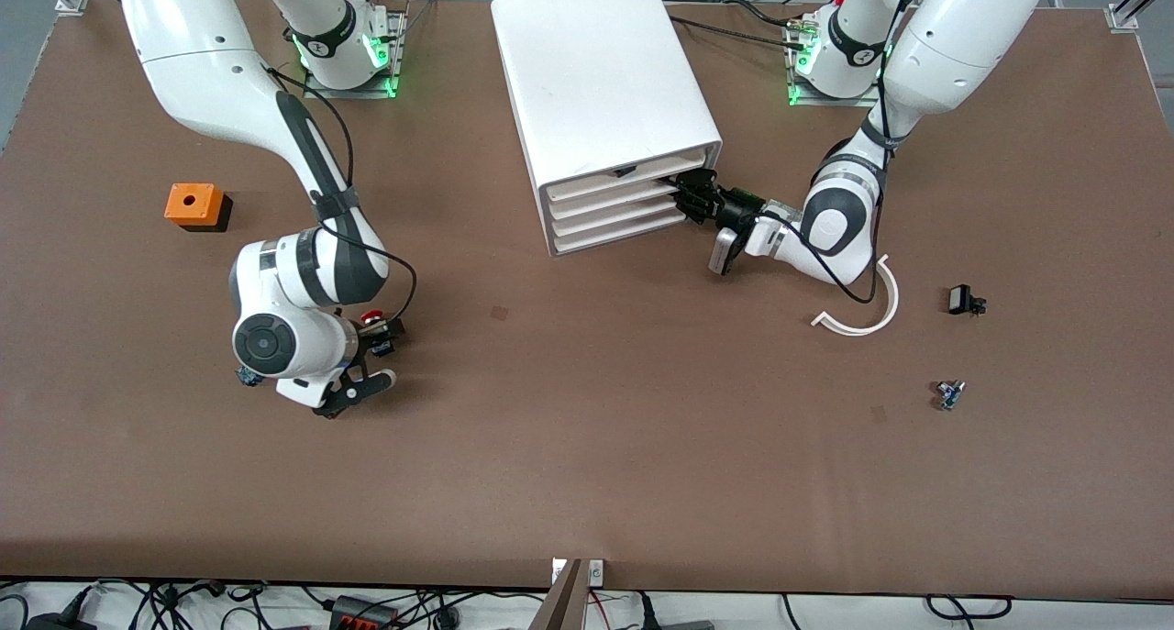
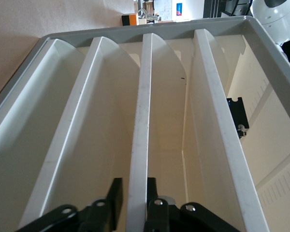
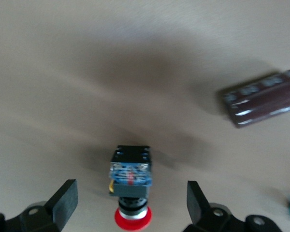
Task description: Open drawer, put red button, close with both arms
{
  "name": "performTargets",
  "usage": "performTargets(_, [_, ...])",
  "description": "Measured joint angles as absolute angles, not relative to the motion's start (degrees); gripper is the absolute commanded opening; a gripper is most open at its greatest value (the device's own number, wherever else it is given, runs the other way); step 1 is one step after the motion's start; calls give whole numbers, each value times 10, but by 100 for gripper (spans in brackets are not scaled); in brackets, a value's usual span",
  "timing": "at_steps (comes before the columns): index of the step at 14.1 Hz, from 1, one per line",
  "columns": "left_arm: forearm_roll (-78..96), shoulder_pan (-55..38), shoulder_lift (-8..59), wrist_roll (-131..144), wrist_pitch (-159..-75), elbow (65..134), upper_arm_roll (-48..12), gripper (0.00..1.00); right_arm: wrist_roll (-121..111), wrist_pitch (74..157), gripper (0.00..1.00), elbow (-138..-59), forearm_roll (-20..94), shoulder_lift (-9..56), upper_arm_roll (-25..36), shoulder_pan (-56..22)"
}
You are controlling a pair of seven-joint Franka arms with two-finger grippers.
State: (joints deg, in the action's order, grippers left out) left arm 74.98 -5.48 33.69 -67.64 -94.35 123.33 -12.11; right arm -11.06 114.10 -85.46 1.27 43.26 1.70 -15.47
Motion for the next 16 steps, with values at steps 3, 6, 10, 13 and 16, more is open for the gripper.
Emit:
performTargets(3, [752,-54,337,-674,-938,1233,-121,5,-111,1135,100,-856,10,439,17,-163])
performTargets(6, [752,-52,337,-650,-938,1226,-121,5,-111,1134,100,-858,-3,440,18,-163])
performTargets(10, [737,-47,348,-595,-937,1181,-112,5,-111,1134,100,-862,-3,444,18,-163])
performTargets(13, [721,-30,382,-577,-929,1125,-108,5,-111,1136,93,-862,-3,450,18,-163])
performTargets(16, [698,-3,413,-540,-918,1064,-104,5,-112,1142,19,-862,-5,455,18,-162])
